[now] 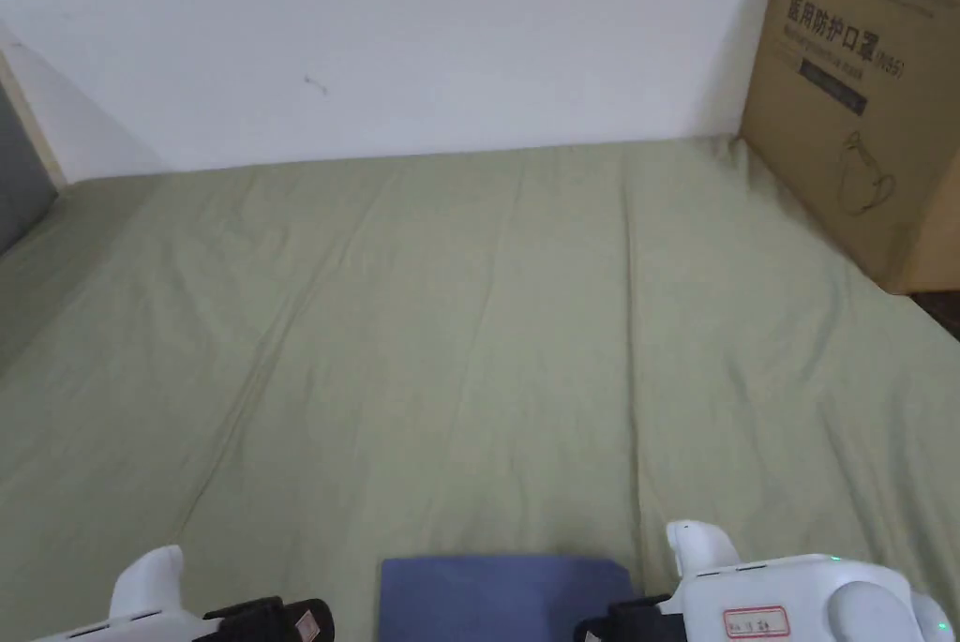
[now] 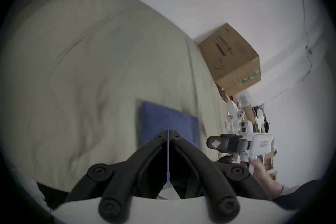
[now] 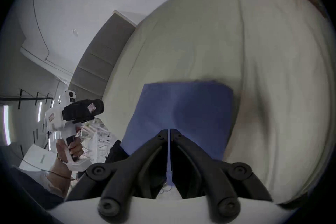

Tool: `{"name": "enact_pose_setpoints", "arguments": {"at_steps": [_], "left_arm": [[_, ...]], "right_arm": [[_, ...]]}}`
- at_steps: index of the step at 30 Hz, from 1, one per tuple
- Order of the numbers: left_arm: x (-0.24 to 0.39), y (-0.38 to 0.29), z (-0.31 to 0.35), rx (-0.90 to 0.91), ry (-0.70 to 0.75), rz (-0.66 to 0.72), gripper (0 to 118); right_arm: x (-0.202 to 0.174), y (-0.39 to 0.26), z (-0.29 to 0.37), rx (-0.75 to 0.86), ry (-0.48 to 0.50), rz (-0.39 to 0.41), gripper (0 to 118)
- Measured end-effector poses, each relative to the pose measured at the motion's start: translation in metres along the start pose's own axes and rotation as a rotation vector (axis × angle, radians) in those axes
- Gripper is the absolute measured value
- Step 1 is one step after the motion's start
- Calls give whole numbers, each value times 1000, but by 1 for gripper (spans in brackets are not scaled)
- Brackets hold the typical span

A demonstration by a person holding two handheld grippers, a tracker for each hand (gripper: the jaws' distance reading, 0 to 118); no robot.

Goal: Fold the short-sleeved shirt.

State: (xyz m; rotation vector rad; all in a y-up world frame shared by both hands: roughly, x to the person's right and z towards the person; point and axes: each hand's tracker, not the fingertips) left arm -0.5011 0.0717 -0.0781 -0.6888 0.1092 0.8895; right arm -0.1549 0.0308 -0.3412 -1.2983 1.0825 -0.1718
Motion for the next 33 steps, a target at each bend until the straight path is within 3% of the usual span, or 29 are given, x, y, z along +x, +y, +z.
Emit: {"name": "enact_pose_setpoints", "arguments": {"at_steps": [3, 5, 6, 7, 8, 9, 10, 11, 19, 23, 24, 25, 26, 27, 28, 31, 33], "left_arm": [[-24, -2, -11, -68, -87, 106, 2], [-37, -2, -22, -101, -166, 160, 7], [-44, 0, -29, -126, -212, 177, 20], [-50, 1, -37, -143, -247, 181, 44], [-55, 2, -46, -169, -263, 181, 85], [-58, 4, -55, -196, -257, 187, 106], [-61, 4, -66, -227, -269, 193, 117], [-62, 3, -76, -255, -286, 201, 118], [-62, -19, -169, -387, -632, 436, 118], [-66, -18, -175, -393, -646, 404, 115], [-71, -17, -171, -389, -606, 400, 104], [-76, -17, -167, -384, -468, 356, 75], [-77, -19, -167, -400, -343, 277, 22], [-80, -24, -165, -411, -300, 214, 18], [-71, -23, -161, -357, -424, 229, 18], [-59, -22, -157, -368, -357, 227, 18], [-46, -19, -145, -325, -320, 167, 19]], "right_arm": [[22, 0, -15, -26, -87, -59, 2], [35, -2, -16, -34, -61, -78, 2], [39, -4, -13, -21, -7, -114, 2], [42, -4, -12, -15, 2, -130, 2], [42, -5, -11, -21, -16, -124, 2], [43, -5, -11, -22, -16, -125, 2], [43, -5, -12, -22, -12, -125, 2], [42, -5, -13, -24, -14, -122, 2], [38, -9, -14, -13, -26, -83, 2], [42, -12, -14, -1, -12, -121, 2], [42, -12, -13, 2, -9, -123, 2], [42, -13, -13, 4, -7, -123, 2], [43, -13, -14, 6, -6, -123, 2], [45, -14, -15, 5, 12, -129, 2], [44, -14, -16, 1, 6, -132, 2], [41, -16, -12, 19, -4, -133, 2], [28, -16, -4, 64, -79, -50, 2]]}}
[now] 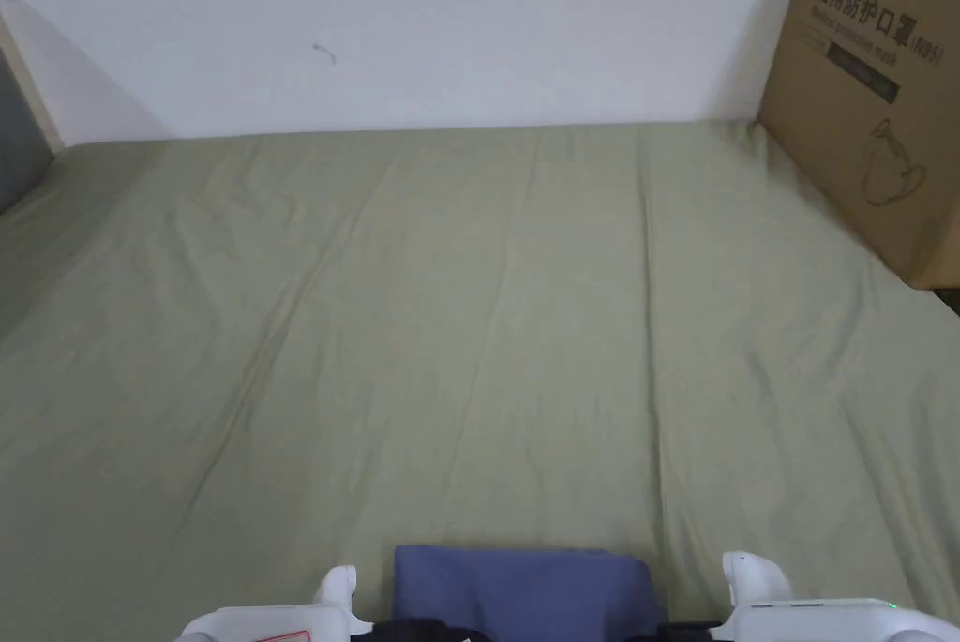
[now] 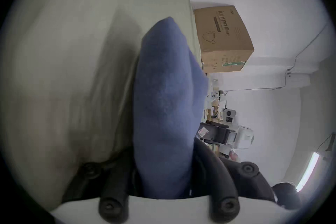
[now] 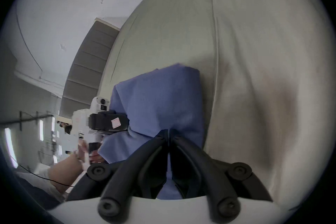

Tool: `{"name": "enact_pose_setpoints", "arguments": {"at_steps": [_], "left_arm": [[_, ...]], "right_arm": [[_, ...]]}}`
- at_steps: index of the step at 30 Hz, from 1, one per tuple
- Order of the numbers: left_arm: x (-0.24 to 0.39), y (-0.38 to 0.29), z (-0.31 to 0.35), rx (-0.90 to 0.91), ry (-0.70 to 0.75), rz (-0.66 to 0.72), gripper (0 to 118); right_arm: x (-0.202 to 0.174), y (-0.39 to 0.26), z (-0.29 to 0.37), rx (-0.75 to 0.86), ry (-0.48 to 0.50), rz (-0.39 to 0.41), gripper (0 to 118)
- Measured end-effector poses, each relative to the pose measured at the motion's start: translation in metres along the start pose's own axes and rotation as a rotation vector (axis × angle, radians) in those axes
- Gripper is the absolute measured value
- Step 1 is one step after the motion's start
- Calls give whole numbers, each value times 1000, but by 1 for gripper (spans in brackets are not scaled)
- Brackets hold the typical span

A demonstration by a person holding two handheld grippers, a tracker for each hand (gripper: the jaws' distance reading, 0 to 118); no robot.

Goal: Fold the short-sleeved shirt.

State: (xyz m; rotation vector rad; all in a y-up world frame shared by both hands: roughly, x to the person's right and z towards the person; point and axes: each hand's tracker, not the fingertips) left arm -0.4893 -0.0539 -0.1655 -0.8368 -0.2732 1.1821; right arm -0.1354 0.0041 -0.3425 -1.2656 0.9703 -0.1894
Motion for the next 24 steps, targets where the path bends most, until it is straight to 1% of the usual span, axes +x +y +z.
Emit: {"name": "enact_pose_setpoints", "arguments": {"at_steps": [1, 3, 6, 7, 8, 9, 11, 13, 15, 19, 22, 23, 24], "left_arm": [[12, -1, 8, 28, 8, -31, 19], [31, -1, 36, 107, -1, -120, 19], [50, 10, 86, 214, 101, -228, 19], [51, 18, 105, 240, 149, -248, 19], [48, 26, 120, 244, 183, -239, 19], [47, 36, 139, 250, 244, -254, 19], [44, 56, 171, 250, 388, -303, 19], [45, 74, 200, 250, 603, -355, 19], [43, 93, 221, 247, 784, -431, 19], [34, 121, 237, 186, 1165, -585, 19], [16, 135, 244, 124, 1340, -585, 20], [11, 137, 247, 104, 1401, -583, 29], [7, 139, 250, 94, 1469, -575, 43]], "right_arm": [[-8, 0, 7, 2, -45, 59, 2], [-21, 0, 21, 2, -78, 116, 2], [-36, -1, 44, 28, -65, 145, 2], [-40, 0, 54, 70, -71, 176, 2], [-44, 1, 62, 102, -82, 200, 2], [-48, 3, 71, 129, -105, 226, 2], [-52, 9, 83, 141, -136, 232, 2], [-54, 13, 94, 158, -176, 241, 2], [-60, 13, 102, 175, -205, 254, 2], [-66, 11, 111, 195, -261, 262, 2], [-67, 12, 112, 193, -264, 237, 2], [-70, 12, 113, 194, -263, 233, 2], [-73, 12, 113, 195, -261, 232, 2]]}}
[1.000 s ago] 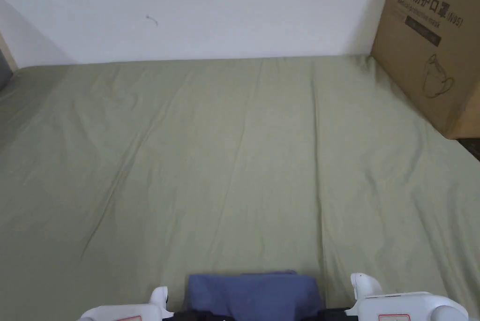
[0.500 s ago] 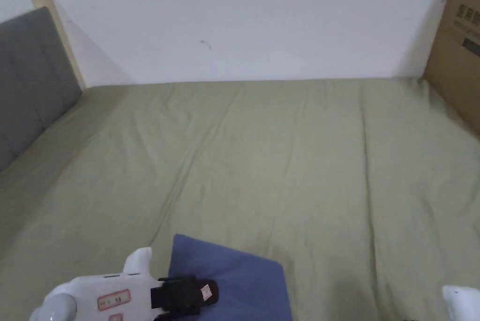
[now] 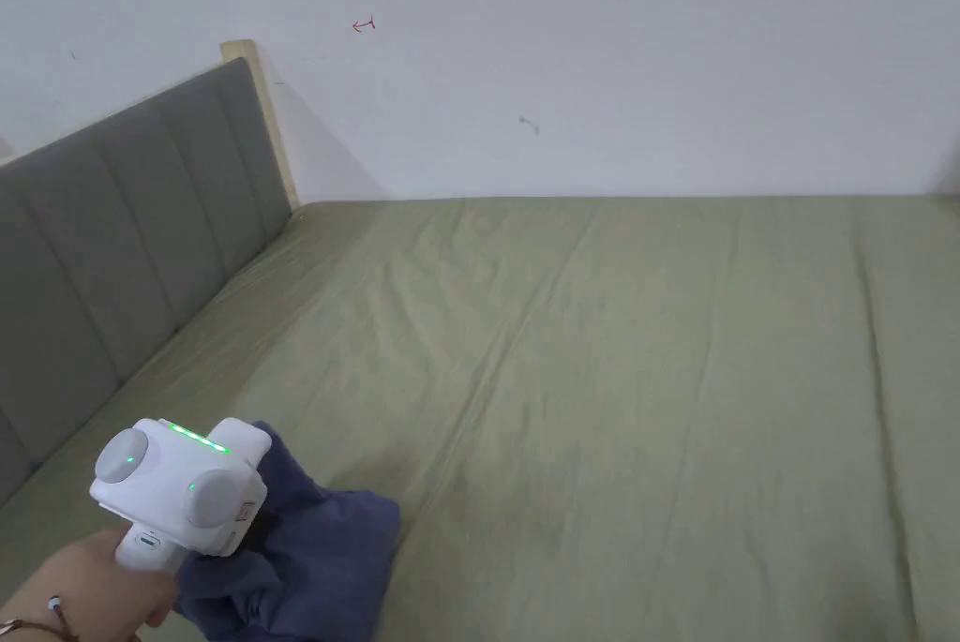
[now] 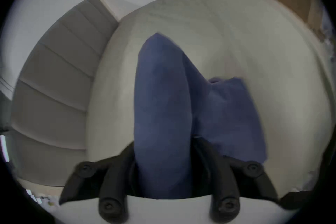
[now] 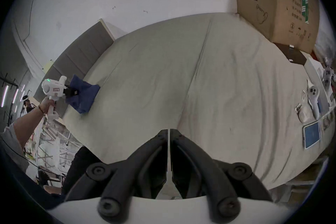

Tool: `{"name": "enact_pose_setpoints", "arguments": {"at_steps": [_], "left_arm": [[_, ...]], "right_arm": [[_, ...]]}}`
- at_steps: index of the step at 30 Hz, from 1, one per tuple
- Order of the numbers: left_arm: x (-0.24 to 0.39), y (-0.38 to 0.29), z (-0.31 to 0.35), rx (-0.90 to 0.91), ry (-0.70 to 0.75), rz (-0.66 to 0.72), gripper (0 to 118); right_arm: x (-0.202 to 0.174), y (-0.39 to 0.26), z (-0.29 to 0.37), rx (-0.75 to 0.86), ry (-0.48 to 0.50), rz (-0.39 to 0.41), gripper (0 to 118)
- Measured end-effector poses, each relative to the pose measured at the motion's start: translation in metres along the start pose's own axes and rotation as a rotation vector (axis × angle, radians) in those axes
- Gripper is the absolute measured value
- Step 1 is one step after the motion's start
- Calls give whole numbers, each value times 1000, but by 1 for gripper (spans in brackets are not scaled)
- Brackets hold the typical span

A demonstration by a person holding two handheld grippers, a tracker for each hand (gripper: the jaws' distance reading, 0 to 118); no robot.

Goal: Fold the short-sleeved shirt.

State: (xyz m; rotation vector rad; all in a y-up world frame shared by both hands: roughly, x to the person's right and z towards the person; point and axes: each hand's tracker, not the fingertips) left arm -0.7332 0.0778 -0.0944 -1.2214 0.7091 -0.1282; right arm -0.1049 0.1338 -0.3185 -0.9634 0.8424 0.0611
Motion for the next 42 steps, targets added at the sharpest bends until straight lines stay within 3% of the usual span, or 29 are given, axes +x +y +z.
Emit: {"name": "enact_pose_setpoints", "arguments": {"at_steps": [2, 3, 6, 10, 12, 13, 14, 15, 20, 24, 26, 31, 33, 34, 35, 36, 37, 38, 39, 40, 41, 42], "left_arm": [[-7, -3, -5, -35, 127, -41, 89], [-11, -5, -3, -23, 185, -60, 96], [-19, -5, 17, 8, 196, -55, 95], [-5, 6, 68, 127, -34, 122, 96], [12, 14, 98, 171, -221, 227, 87], [23, 17, 115, 196, -342, 286, 67], [34, 20, 132, 245, -427, 336, 25], [50, 23, 150, 294, -508, 376, 1], [121, 32, 245, 589, -573, 306, 1], [152, 34, 316, 819, -584, 391, 1], [162, 34, 338, 933, -536, 412, 1], [188, 24, 354, 1183, -251, 385, 1], [198, 21, 356, 1216, -125, 381, 1], [201, 21, 357, 1219, -136, 394, 2], [202, 20, 356, 1215, -156, 396, 13], [205, 18, 356, 1217, -164, 402, 32], [206, 17, 356, 1217, -175, 408, 60], [207, 18, 355, 1212, -185, 410, 94], [209, 19, 355, 1204, -191, 413, 106], [212, 18, 355, 1205, -191, 413, 107], [213, 16, 355, 1210, -191, 410, 107], [213, 16, 355, 1218, -188, 400, 107]], "right_arm": [[-5, 1, 1, 1, 4, 7, 2], [-6, 2, 2, 0, 6, 17, 2], [-13, 5, 1, 3, 0, 42, 2], [-25, 12, 6, 60, 5, 59, 2], [-30, 20, 8, 93, 4, 86, 2], [-36, 25, 10, 124, -8, 115, 2], [-42, 30, 12, 138, -20, 134, 2], [-45, 35, 14, 151, -34, 151, 2], [-68, 63, 34, 248, -41, 175, 2], [-80, 86, 60, 469, -60, 211, 2], [-86, 93, 76, 591, -85, 203, 2], [-92, 98, 91, 856, -150, 217, 2], [-89, 98, 89, 905, -150, 223, 10], [-89, 97, 88, 920, -165, 218, 17], [-89, 98, 87, 927, -186, 210, 29], [-89, 99, 87, 923, -183, 207, 37], [-88, 100, 87, 928, -182, 201, 46], [-87, 99, 87, 936, -185, 196, 64], [-88, 100, 87, 941, -196, 191, 84], [-88, 100, 86, 941, -203, 185, 105], [-88, 101, 85, 935, -211, 181, 118], [-86, 100, 85, 940, -212, 178, 118]]}}
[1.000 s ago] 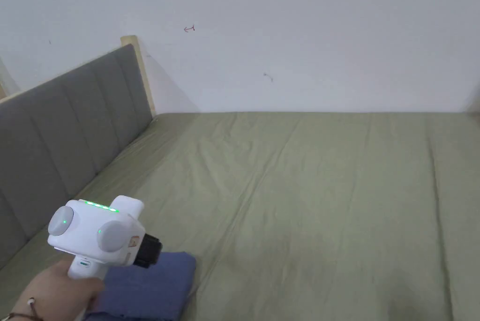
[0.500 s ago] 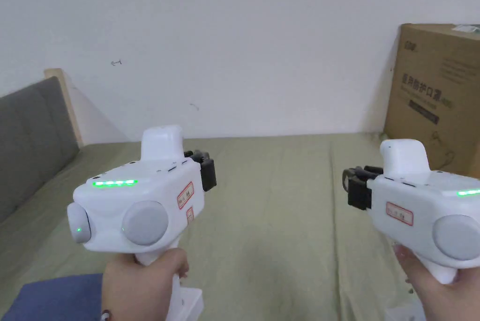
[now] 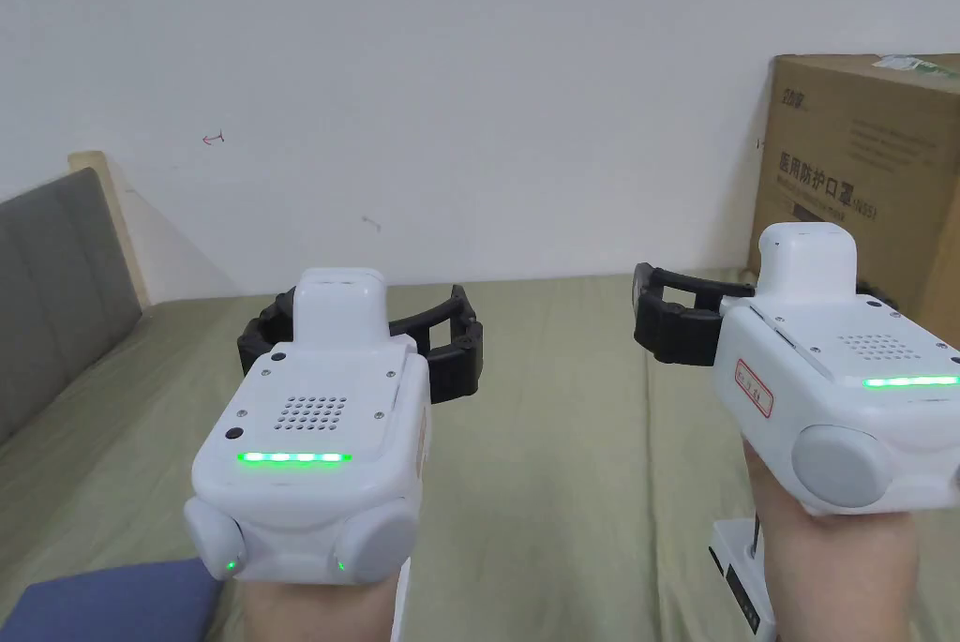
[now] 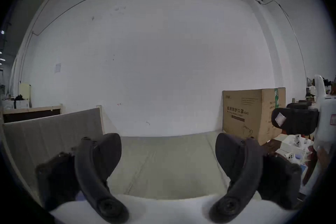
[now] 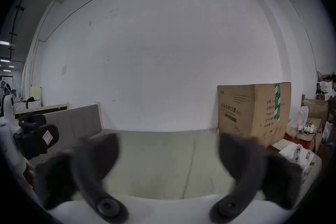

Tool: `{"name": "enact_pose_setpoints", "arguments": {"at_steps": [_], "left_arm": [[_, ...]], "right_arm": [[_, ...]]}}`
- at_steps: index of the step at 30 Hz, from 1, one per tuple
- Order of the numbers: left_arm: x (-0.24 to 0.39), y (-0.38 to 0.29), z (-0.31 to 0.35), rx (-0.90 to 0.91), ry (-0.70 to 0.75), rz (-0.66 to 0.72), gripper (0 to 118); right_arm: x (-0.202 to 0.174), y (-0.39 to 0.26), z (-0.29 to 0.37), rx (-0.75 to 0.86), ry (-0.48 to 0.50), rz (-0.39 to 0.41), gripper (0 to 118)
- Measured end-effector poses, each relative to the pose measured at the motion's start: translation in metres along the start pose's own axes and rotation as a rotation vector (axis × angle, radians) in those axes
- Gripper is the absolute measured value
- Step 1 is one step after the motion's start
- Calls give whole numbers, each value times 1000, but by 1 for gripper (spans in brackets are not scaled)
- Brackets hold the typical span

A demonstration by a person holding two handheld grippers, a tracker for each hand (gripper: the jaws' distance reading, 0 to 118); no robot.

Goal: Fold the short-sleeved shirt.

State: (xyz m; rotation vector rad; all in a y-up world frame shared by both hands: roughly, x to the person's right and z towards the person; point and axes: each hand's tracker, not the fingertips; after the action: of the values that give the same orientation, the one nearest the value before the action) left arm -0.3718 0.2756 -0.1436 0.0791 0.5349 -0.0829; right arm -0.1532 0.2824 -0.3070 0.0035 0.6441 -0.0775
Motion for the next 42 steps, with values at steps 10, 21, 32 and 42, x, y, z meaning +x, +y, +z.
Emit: {"name": "enact_pose_setpoints", "arguments": {"at_steps": [10, 21, 32, 42], "left_arm": [[12, 5, -1, -25, -17, 15, 107], [12, 23, 2, -33, -47, 74, 107], [8, 27, 0, -43, -31, 75, 107], [1, 19, -3, -97, -24, 112, 107]], "right_arm": [[-1, 1, 3, 12, 2, 12, 118], [2, -1, 2, -28, 2, 8, 118], [0, -6, 4, -57, -25, -7, 118], [-3, -1, 10, -44, -20, -11, 118]]}}
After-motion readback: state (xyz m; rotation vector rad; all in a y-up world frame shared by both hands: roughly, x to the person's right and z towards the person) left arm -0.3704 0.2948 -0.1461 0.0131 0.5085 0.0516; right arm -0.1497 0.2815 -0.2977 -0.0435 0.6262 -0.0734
